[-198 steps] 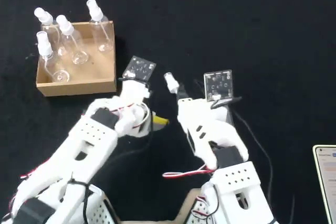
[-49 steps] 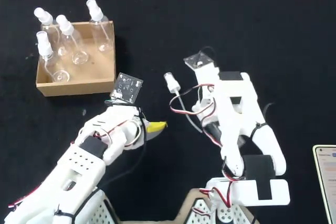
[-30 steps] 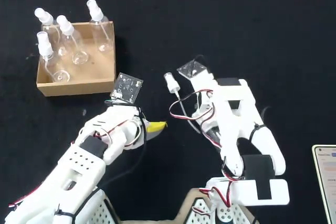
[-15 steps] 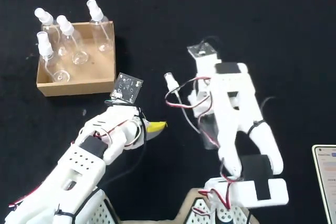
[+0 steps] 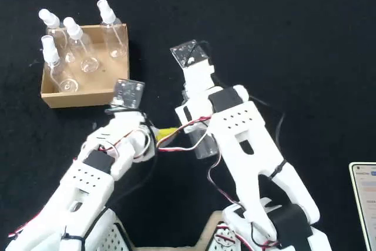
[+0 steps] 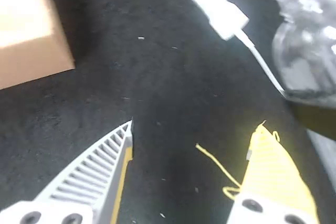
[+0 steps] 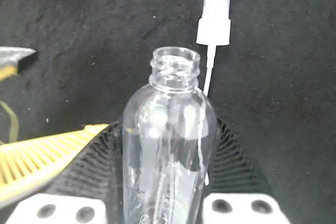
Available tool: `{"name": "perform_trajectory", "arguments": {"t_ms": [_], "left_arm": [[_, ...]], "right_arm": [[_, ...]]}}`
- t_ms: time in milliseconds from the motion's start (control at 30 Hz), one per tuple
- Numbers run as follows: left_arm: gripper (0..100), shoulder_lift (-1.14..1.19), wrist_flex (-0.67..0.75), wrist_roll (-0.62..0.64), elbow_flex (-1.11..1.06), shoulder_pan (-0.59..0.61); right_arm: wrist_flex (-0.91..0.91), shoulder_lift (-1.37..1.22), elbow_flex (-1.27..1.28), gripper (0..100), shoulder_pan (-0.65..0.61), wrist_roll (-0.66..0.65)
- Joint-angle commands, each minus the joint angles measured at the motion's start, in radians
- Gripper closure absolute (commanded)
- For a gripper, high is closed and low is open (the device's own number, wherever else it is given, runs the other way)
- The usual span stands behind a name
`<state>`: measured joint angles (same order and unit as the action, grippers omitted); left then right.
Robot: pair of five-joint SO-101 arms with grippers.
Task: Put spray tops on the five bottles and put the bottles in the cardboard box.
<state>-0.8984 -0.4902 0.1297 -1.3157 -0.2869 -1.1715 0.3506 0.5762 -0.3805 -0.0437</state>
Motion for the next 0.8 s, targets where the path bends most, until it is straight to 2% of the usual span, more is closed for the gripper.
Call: {"name": "perform_trajectory", "arguments": {"t_ms": [0, 133, 233, 333, 600, 667, 767], "left_arm": [[66, -0.023, -0.003, 0.060, 0.042, 0.064], [66, -0.023, -0.003, 0.075, 0.042, 0.064], [66, -0.023, -0.003, 0.075, 0.042, 0.062], [66, -0.023, -0.003, 0.075, 0.042, 0.065], [66, -0.023, -0.002, 0.071, 0.042, 0.058], [66, -0.023, -0.002, 0.069, 0.042, 0.058], [66, -0.023, -0.002, 0.069, 0.042, 0.056]], "right_arm": [[0.031, -0.025, -0.013, 90.4, -0.018, 0.049], [0.023, -0.061, -0.004, 78.3, -0.066, 0.094], [-0.055, -0.047, -0.030, 69.6, -0.127, 0.087], [-0.161, 0.015, -0.096, 64.5, -0.138, 0.051], [-0.256, 0.274, -0.168, 68.0, 0.054, -0.055], [-0.235, 0.315, -0.143, 71.2, 0.140, -0.103], [-0.097, 0.329, -0.028, 77.6, 0.244, -0.114]]}}
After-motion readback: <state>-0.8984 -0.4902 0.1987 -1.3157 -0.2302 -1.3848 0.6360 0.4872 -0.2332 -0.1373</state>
